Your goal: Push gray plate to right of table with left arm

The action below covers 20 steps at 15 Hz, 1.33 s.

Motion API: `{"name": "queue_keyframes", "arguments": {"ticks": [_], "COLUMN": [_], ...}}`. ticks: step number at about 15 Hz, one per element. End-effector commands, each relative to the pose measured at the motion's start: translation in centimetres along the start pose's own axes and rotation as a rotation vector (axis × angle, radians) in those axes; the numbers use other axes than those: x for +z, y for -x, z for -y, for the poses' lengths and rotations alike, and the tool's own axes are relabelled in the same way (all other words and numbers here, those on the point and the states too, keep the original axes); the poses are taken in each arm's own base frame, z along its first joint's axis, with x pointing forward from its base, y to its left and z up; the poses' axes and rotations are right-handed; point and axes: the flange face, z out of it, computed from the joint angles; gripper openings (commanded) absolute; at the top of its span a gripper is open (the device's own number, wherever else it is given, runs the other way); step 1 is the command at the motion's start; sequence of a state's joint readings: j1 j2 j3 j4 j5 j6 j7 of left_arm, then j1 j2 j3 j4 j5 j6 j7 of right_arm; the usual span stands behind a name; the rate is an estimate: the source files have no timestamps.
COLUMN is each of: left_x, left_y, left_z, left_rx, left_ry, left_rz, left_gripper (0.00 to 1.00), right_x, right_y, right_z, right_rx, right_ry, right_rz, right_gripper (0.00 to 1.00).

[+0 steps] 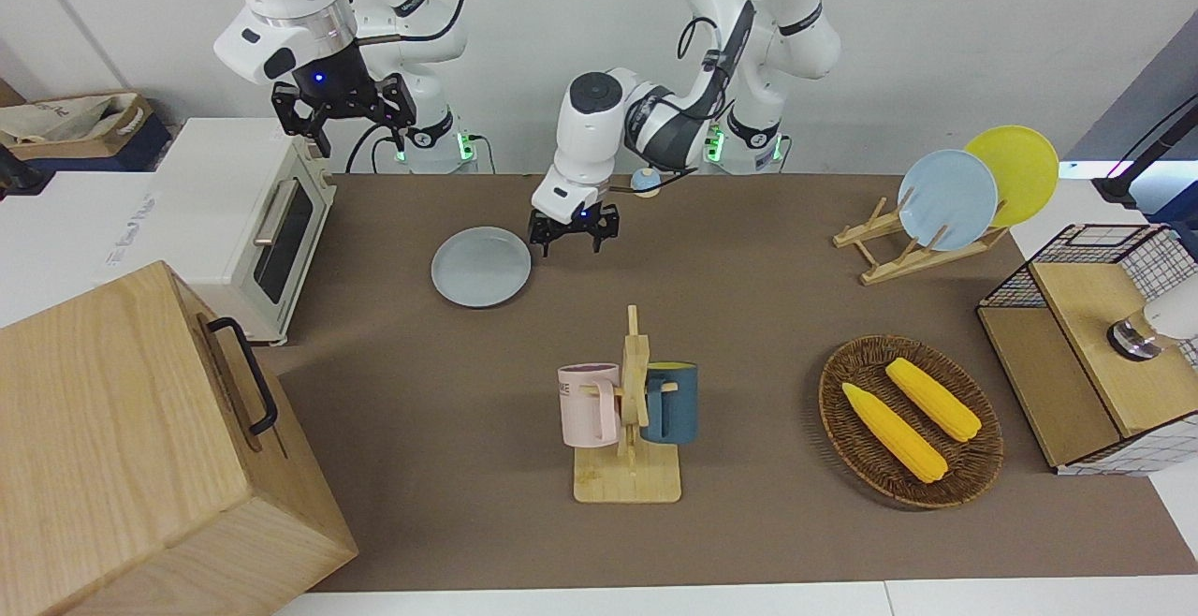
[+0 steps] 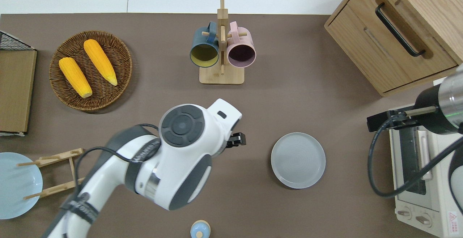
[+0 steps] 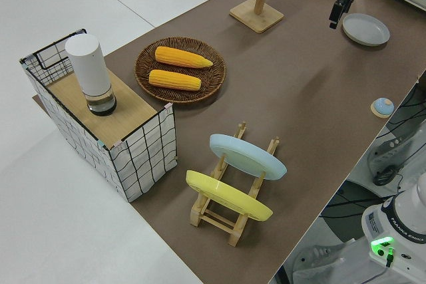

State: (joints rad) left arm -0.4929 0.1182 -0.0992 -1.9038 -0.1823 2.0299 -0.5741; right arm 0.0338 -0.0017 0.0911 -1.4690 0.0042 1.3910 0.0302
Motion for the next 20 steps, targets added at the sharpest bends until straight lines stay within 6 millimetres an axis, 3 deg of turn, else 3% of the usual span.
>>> {"name": "queue_keyframes", "arguments": {"ticks": [1,5,9,15,17,20], "left_x": [-4.9,-9.4,-13.5,-21.3,-22.9,-23.4], "left_y": [-0.6,-1.5,-2.0,-3.3,-3.7,-4.0], "left_z": [6.0,11.4,15.5,22.2,24.6,26.2], "left_rx": [0.062,0.114,0.126,0.228,0.239,0.217], "left_ry": [0.0,-0.077,-0.129,-0.11,-0.123,-0.126], "left_rz": [0.045,0.007,-0.028,-0.036,-0.057,-0.065], "left_gripper": [0.99,0.99,0.99,0.99,0.99,0.99], "right_x": [-0.3,-0.3,-0.3,-0.3,-0.3,-0.3], "right_y": [0.4,0.4,0.4,0.4,0.4,0.4], "right_z": [-0.2,-0.2,-0.2,-0.2,-0.2,-0.3], "right_rx": [0.001,0.003,0.001,0.001,0.001,0.003], "right_ry": [-0.007,-0.007,-0.007,-0.007,-0.007,-0.008], "right_rz": [0.005,0.004,0.004,0.005,0.005,0.005], "right_gripper": [0.983,0.983,0.983,0.983,0.983,0.983]}}
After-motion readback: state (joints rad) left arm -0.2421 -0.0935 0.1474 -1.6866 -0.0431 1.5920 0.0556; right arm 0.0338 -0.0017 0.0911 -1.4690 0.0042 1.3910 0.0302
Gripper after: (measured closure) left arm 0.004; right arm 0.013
